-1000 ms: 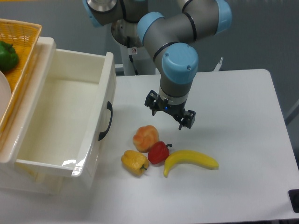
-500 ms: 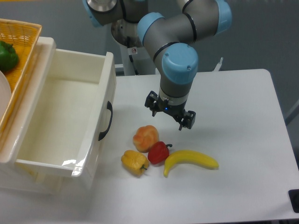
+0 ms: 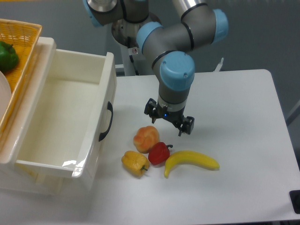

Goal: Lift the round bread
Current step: 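Move the open gripper over the round bread roll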

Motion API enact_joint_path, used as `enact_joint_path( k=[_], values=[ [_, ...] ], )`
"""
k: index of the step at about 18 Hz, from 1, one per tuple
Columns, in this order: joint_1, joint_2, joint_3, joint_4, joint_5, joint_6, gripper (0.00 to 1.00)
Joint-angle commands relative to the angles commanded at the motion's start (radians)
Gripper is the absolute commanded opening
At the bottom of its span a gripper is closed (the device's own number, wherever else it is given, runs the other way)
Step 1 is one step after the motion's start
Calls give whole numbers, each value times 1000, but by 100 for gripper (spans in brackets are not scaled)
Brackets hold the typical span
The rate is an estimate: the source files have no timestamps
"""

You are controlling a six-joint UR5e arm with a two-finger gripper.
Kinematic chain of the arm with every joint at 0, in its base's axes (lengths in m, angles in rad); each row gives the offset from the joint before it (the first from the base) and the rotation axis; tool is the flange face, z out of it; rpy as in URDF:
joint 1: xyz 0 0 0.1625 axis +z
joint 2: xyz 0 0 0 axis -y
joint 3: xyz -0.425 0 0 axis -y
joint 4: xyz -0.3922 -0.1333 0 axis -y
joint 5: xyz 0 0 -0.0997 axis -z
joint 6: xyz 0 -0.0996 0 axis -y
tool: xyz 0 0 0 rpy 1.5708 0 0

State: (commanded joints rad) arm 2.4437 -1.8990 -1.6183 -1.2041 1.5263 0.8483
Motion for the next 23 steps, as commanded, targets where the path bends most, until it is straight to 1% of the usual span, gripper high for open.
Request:
enact_joint_path(
  k=[2, 9, 13, 17, 20, 23],
  values=[
    [-11, -14, -21, -2, 2, -8, 100],
    [-22, -17, -106, -6, 9, -12, 100],
    [-14, -18, -120, -8, 2, -87, 100],
    [-17, -38, -133, -5, 5, -139, 100],
    [-17, -46, -150, -3, 5, -138, 100],
    [-23, -64, -143, 0, 20, -138, 100]
  ],
)
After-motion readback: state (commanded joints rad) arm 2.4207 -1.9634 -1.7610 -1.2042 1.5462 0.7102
